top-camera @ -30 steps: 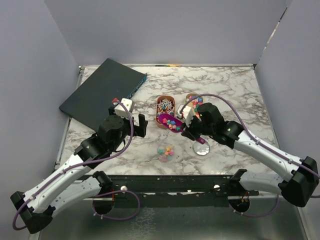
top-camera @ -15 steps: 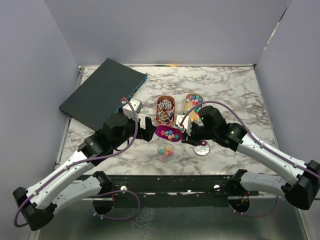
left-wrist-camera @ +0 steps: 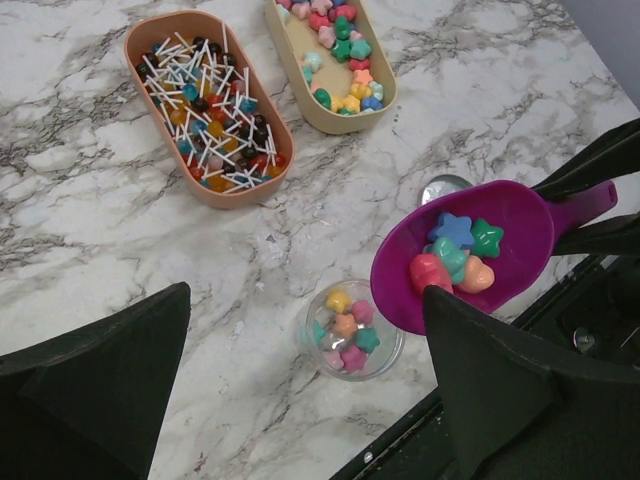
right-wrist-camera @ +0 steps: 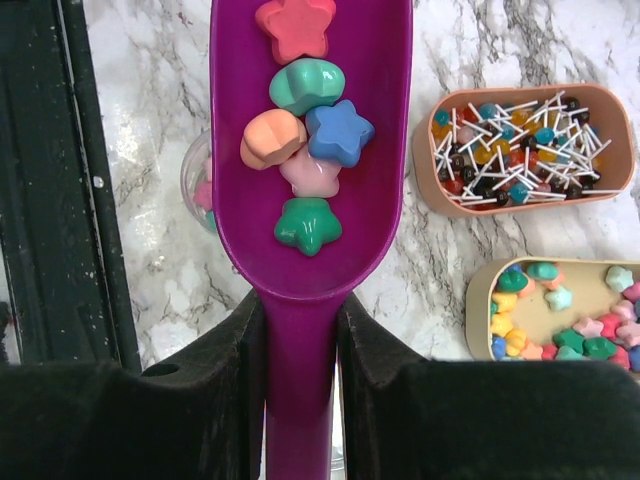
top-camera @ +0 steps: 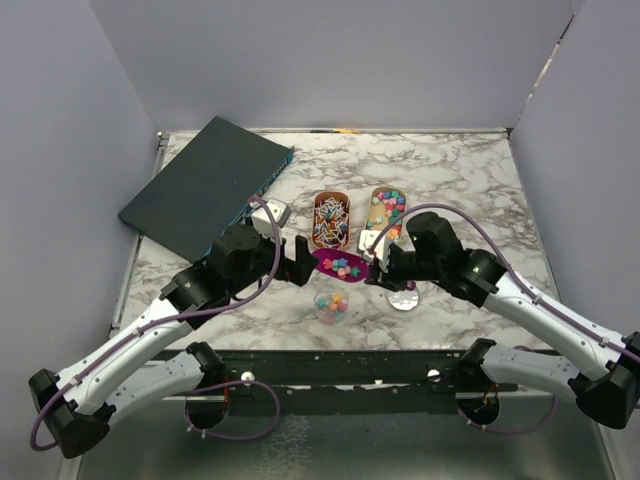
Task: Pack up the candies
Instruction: Place the fake candies in the packing bottle.
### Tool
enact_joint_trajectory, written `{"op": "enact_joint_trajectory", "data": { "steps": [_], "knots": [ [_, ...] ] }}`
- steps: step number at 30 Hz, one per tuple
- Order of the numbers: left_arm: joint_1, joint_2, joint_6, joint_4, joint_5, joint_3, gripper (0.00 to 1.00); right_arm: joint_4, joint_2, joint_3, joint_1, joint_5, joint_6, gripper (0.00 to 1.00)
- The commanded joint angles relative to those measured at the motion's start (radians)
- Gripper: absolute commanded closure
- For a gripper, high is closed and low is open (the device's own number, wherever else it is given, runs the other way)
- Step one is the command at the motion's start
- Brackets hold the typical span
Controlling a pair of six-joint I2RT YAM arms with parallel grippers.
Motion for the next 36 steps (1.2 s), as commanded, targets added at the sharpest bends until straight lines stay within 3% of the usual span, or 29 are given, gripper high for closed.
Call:
{"op": "enact_joint_trajectory", "data": {
  "steps": [1, 21, 30, 36],
  "knots": [
    [0.005, 0.007, -0.012, 0.008, 0.012, -0.008, 0.01, 0.015, -0.045, 0.029, 0.008, -0.052, -0.005, 1.00],
    [0.005, 0.052, -0.004, 0.009, -0.003, -0.010, 0.01, 0.133, -0.230, 0.001, 0.008, -0.138, 0.070, 1.00],
    [0.005, 0.055, 0.010, 0.012, -0.004, 0.011, 0.01, 0.015, -0.205, 0.021, 0.009, -0.072, 0.063, 1.00],
    [0.005, 0.015, 0.018, -0.004, -0.125, 0.024, 0.01, -0.106, -0.156, 0.044, 0.009, -0.004, 0.022, 1.00]
  ]
}}
